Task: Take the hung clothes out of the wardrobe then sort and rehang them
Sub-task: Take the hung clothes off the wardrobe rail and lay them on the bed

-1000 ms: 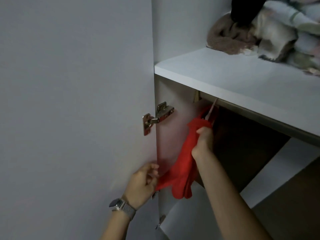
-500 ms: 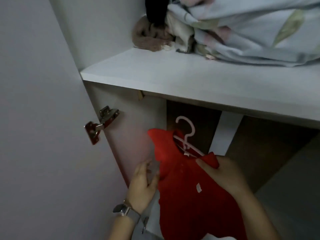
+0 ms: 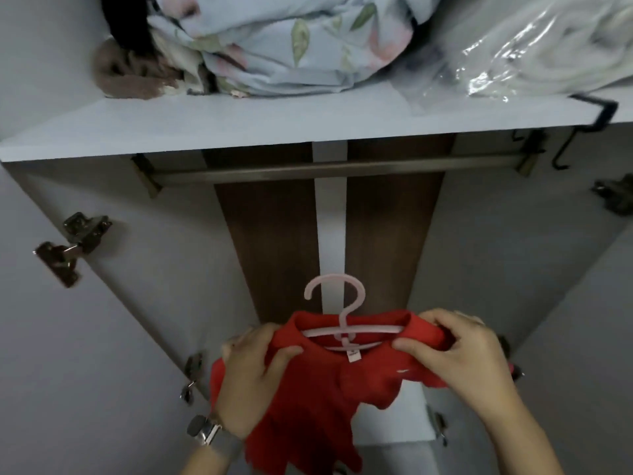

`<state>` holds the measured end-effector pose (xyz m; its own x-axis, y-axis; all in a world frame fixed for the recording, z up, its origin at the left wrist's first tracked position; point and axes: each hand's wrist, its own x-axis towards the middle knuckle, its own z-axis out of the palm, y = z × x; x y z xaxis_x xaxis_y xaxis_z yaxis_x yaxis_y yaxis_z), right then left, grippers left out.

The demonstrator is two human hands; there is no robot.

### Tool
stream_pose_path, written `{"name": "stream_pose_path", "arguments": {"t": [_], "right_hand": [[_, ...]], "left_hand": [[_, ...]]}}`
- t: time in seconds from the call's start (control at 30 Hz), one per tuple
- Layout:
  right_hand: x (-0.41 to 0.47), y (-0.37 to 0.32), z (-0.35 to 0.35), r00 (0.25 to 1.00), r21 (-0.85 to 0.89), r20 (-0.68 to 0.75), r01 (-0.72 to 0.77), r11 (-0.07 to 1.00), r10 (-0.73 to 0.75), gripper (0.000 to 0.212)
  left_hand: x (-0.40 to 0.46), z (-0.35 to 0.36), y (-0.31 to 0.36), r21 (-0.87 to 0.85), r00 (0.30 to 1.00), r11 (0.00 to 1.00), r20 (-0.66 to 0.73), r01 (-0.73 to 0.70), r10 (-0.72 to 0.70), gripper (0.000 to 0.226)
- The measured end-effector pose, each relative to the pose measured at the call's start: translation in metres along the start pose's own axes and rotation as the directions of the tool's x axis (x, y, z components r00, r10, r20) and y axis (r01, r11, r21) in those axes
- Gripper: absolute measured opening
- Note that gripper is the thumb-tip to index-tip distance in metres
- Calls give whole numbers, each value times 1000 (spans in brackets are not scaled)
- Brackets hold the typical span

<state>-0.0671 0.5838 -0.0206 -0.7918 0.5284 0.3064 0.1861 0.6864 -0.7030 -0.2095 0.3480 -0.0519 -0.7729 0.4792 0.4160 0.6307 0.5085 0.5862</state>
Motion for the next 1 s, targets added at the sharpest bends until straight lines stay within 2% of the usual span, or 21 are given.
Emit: {"name": "stream_pose_path", "arguments": {"t": [0.1, 0.17, 0.3, 0.43, 0.63, 0.8, 0.9, 1.0], "right_hand": [[-52, 4, -12, 995, 18, -95, -7, 1000, 8, 39], [-84, 6, -17, 986, 90, -148, -69, 994, 82, 31], [-140, 10, -35, 955, 192, -187, -195, 962, 231, 33], [-202, 6, -63, 911, 237, -242, -278, 931, 334, 32], [-296, 17, -111, 823, 269, -344, -374, 888, 451, 33], [-389, 25, -168, 696, 347, -452, -439, 829, 558, 24], [-465, 27, -200, 588, 390, -528, -472, 790, 613, 23], [-545, 18, -231, 446, 462, -597, -488, 740, 667, 23]], "left_hand": [[-26, -1, 23, -26, 1000, 1000, -1, 7, -7, 26], [-39, 1, 35, -26, 999, 999, 23, -28, 29, 27], [-57, 5, 61, -9, 986, 993, 117, -120, 120, 36], [-87, 4, 94, -86, 956, 974, 192, -207, 220, 32], [-134, 29, 154, -208, 887, 931, 300, -300, 352, 41], [-186, 62, 228, -324, 791, 861, 360, -391, 495, 38], [-236, 82, 279, -400, 695, 792, 392, -461, 602, 35], [-296, 95, 334, -502, 592, 719, 420, -480, 688, 32]]}}
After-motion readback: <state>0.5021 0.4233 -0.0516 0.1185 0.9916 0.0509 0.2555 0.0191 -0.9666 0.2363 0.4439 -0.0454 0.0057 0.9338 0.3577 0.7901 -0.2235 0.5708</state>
